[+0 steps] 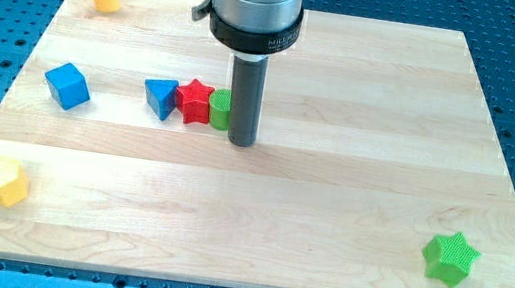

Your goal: Push the red circle vertical to the blue triangle

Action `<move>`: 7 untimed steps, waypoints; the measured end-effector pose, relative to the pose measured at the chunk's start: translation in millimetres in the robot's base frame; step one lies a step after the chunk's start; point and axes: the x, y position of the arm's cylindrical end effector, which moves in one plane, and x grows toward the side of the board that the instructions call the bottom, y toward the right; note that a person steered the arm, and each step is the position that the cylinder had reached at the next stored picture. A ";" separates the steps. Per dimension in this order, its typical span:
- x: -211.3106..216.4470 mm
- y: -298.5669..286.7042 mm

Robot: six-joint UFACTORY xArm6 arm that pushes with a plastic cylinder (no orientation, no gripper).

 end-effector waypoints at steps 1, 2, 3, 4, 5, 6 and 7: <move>-29.4 49.5; -124.1 81.7; -201.5 127.2; -225.1 60.9; -229.3 18.5; -255.1 -3.2; -222.4 -62.2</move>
